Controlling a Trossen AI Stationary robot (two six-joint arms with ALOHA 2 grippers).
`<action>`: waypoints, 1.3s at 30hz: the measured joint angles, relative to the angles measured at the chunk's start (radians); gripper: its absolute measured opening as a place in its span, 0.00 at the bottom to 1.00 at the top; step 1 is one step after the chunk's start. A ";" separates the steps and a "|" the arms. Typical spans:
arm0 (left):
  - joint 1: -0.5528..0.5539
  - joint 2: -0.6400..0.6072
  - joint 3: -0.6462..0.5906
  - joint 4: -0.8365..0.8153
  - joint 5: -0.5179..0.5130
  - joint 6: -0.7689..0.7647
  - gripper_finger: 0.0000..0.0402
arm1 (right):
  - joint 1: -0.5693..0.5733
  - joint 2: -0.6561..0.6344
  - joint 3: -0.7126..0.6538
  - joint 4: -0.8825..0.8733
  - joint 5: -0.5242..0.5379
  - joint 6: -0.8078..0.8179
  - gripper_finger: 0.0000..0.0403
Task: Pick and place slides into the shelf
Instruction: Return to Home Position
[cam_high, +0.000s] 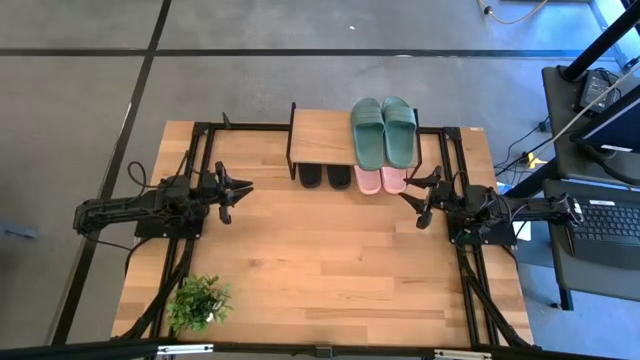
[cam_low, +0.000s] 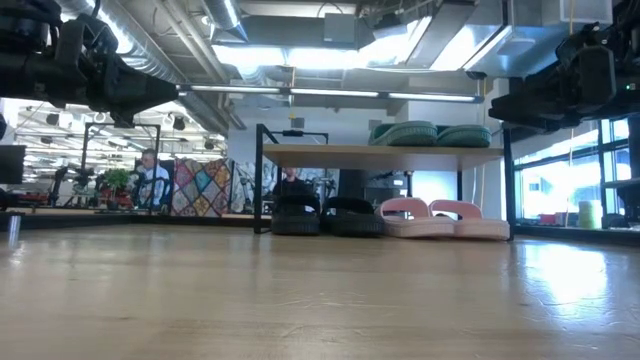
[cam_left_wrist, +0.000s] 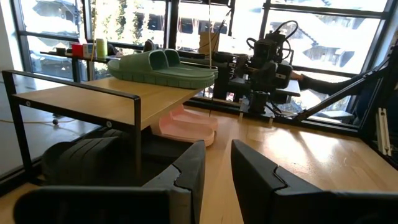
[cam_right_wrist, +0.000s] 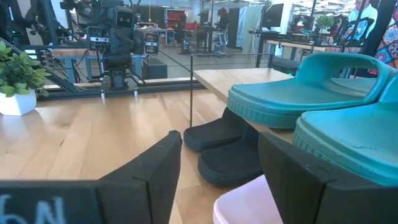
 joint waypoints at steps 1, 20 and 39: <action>0.000 0.000 0.000 0.000 0.000 0.000 0.18 | 0.000 0.000 0.000 0.000 0.000 0.000 0.53; 0.000 0.000 0.000 0.000 0.000 0.000 0.18 | 0.000 0.000 0.000 0.000 0.000 0.000 0.53; 0.000 0.000 0.000 0.000 0.000 0.000 0.18 | 0.000 0.000 0.000 0.000 0.000 -0.002 0.53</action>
